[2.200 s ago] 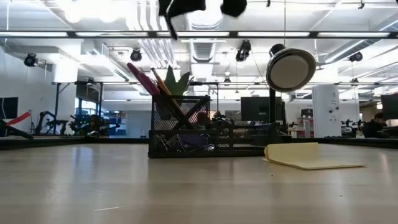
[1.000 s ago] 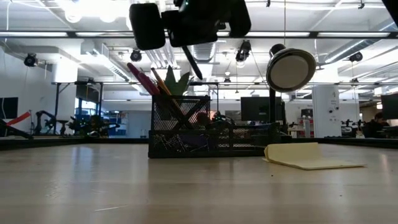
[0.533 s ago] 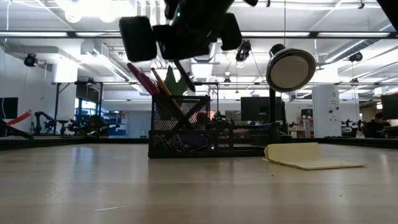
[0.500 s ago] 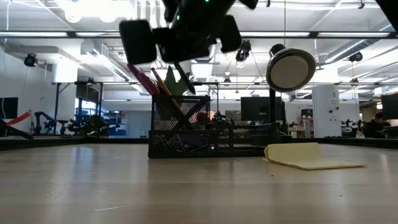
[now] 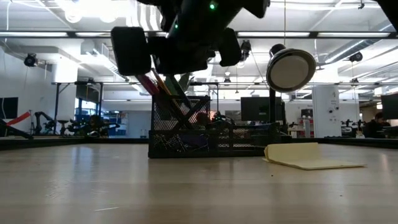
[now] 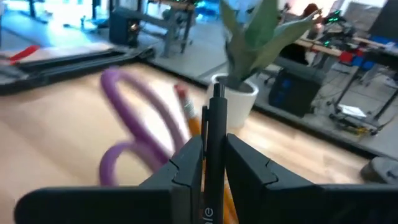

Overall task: Pick and place office supplies into organizer
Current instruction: Put the pen into the desk organizer

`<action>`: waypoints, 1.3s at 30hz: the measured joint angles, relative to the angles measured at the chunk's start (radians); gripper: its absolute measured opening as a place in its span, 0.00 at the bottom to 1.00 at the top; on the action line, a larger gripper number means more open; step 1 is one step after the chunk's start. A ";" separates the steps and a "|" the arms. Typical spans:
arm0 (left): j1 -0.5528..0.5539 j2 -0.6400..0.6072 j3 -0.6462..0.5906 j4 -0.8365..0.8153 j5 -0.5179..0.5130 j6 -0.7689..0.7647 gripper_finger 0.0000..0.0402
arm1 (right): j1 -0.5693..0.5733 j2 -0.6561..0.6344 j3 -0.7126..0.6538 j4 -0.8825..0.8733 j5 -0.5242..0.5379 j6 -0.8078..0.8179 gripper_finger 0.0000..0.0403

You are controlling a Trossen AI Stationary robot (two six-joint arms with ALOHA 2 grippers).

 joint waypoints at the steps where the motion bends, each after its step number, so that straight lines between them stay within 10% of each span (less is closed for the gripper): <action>1: 0.000 0.000 0.000 0.002 0.000 0.000 0.39 | 0.003 0.004 -0.003 -0.001 -0.017 0.000 0.14; 23: 0.000 0.000 0.000 0.022 -0.001 -0.002 0.39 | 0.088 0.002 -0.015 -0.010 -0.252 0.026 0.22; 33: 0.000 0.000 -0.004 0.035 -0.001 -0.002 0.39 | 0.189 -0.040 -0.022 0.024 -1.026 -0.060 0.24; 39: 0.000 0.003 -0.013 0.044 -0.001 -0.003 0.39 | 0.172 0.001 -0.004 0.032 -1.092 -0.022 0.29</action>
